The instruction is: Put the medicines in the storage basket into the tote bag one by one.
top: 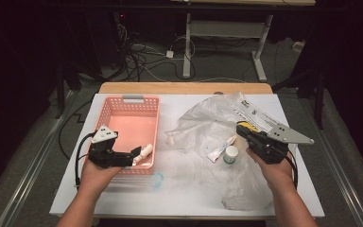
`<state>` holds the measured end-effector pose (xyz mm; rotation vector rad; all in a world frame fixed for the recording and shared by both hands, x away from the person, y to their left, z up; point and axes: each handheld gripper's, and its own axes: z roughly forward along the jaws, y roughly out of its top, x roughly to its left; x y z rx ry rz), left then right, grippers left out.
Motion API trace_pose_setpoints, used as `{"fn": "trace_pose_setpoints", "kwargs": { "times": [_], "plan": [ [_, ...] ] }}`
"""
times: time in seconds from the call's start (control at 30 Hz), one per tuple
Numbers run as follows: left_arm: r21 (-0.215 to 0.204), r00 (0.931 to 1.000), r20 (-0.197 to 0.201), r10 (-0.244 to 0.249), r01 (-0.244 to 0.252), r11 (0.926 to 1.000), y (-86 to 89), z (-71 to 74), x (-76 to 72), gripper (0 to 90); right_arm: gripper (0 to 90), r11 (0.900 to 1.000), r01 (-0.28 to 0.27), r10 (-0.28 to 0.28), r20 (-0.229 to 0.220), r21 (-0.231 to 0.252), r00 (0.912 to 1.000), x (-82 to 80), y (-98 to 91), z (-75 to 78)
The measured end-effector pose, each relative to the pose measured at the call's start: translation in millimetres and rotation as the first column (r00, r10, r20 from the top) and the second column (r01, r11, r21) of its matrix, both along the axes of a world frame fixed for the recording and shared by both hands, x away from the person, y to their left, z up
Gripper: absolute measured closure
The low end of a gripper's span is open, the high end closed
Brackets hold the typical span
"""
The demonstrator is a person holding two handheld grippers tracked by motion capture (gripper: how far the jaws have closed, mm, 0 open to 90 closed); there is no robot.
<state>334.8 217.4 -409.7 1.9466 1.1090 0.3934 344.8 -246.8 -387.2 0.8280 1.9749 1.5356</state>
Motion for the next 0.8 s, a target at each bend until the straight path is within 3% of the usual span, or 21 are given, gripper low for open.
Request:
{"fn": "trace_pose_setpoints", "kwargs": {
  "times": [0.23, 0.4, 0.47, 0.6, 0.73, 0.8],
  "plan": [
    [0.082, 0.9975, -0.058, -0.039, 0.044, 0.9956, -14.3, 1.4, 28.0, 3.3, 90.0, 1.0000, 0.000, 0.000, 0.001, -0.001, 1.0000, 0.0, -0.2, -0.3],
    [0.126, 0.9902, -0.130, -0.050, 0.067, 0.9897, -20.0, -0.8, 44.7, 15.1, 90.0, 1.0000, 0.003, -0.003, -0.001, 0.001, 1.0000, 0.6, -1.3, -0.5],
    [0.136, 0.9812, -0.188, -0.044, 0.070, 0.9882, -22.4, -3.1, 53.6, 15.9, 90.0, 1.0000, 0.000, 0.000, -0.003, -0.001, 1.0000, 0.7, -0.9, -1.0],
    [0.185, 0.9577, -0.283, -0.053, 0.109, 0.9768, -27.9, -7.1, 66.7, 19.0, 90.0, 1.0000, -0.004, 0.004, 0.000, -0.002, 1.0000, 1.0, -0.3, -1.2],
    [0.227, 0.9302, -0.360, -0.071, 0.161, 0.9605, -36.3, -13.1, 75.6, 25.7, 90.0, 1.0000, -0.001, 0.001, -0.002, 0.002, 1.0000, 0.7, -1.2, -0.8],
    [0.232, 0.9272, -0.366, -0.077, 0.171, 0.9576, -40.3, -14.6, 77.6, 28.2, 90.0, 1.0000, -0.001, 0.001, -0.001, 0.003, 1.0000, 0.5, -1.8, -0.6]
  ]
}}
